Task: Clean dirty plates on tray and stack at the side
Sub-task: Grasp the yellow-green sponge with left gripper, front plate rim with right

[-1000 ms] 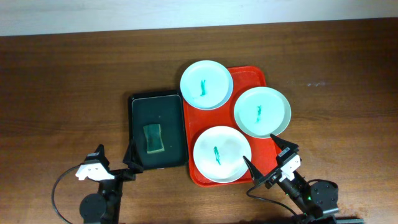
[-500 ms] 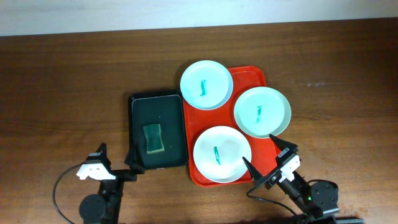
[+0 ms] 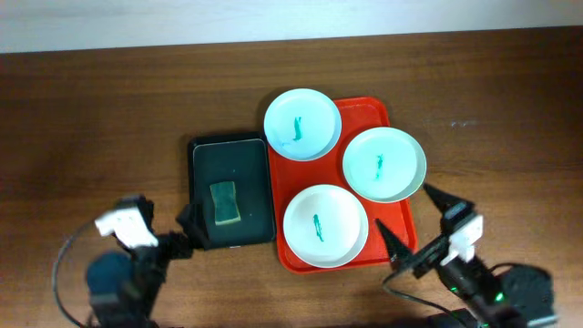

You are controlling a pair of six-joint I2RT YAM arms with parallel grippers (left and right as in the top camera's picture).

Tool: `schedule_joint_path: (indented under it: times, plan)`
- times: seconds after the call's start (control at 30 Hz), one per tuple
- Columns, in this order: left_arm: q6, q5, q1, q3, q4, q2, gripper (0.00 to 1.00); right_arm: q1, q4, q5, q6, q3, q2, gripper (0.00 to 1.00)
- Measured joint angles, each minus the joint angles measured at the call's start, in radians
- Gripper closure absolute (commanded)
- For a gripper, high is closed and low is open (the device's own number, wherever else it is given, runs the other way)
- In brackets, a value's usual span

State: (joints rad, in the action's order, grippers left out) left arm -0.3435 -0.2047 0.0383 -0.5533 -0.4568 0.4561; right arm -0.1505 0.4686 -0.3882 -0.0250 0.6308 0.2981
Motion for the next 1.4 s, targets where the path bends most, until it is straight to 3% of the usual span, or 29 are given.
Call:
schedule_joint_path:
  times: [0.17, 0.37, 0.4, 0.53, 0.6, 0.73, 0.83, 1.1, 1.13, 1.17, 1.33, 1.37, 1.4]
  plan:
    - [0.029, -0.002, 0.0, -0.454, -0.4, 0.416, 0.01, 0.0, 0.344, 0.065, 0.003, 0.392, 0.353, 0.02]
    - [0.072, -0.013, 0.0, -0.772, -0.584, 0.728, 0.01, 0.0, 0.514, 0.06, 0.003, 0.645, 0.661, 0.02]
    - [0.075, -0.022, 0.0, -0.786, -0.594, 0.752, 0.01, 0.0, 0.534, 0.042, 0.003, 0.655, 0.687, 0.02]
    - [0.09, -0.078, -0.007, -0.796, -0.65, 0.851, 0.2, 0.0, 0.586, -0.051, 0.006, 0.66, 0.795, 0.02]
    - [0.129, -0.088, -0.03, -0.797, -0.689, 0.903, 0.23, 0.0, 0.643, -0.066, 0.032, 0.662, 0.837, 0.12]
    - [0.177, -0.044, -0.137, -0.789, -0.692, 1.02, 0.44, 0.0, 0.749, -0.056, 0.118, 0.651, 0.897, 0.27]
    - [0.18, 0.031, -0.208, -0.761, -0.636, 1.113, 0.47, 0.0, 0.754, -0.054, 0.185, 0.57, 0.916, 0.35]
    - [0.09, 0.113, -0.24, -0.727, -0.494, 1.433, 0.68, 0.0, 0.679, -0.047, 0.278, 0.334, 0.926, 0.38]
    - [0.085, 0.113, -0.24, -0.727, -0.485, 1.456, 0.78, 0.0, 0.675, -0.047, 0.282, 0.33, 0.926, 0.38]
    - [0.08, 0.112, -0.24, -0.727, -0.47, 1.488, 1.0, 0.0, 0.666, -0.046, 0.285, 0.327, 0.926, 0.38]
    - [0.07, 0.124, -0.235, -0.729, -0.456, 1.517, 1.0, 0.0, 0.634, -0.036, 0.288, 0.327, 0.926, 0.38]
    - [0.07, 0.124, -0.235, -0.734, -0.463, 1.518, 0.97, 0.0, 0.631, -0.035, 0.288, 0.327, 0.926, 0.38]
    - [0.07, 0.124, -0.235, -0.738, -0.47, 1.519, 0.87, 0.0, 0.63, -0.035, 0.288, 0.327, 0.926, 0.38]
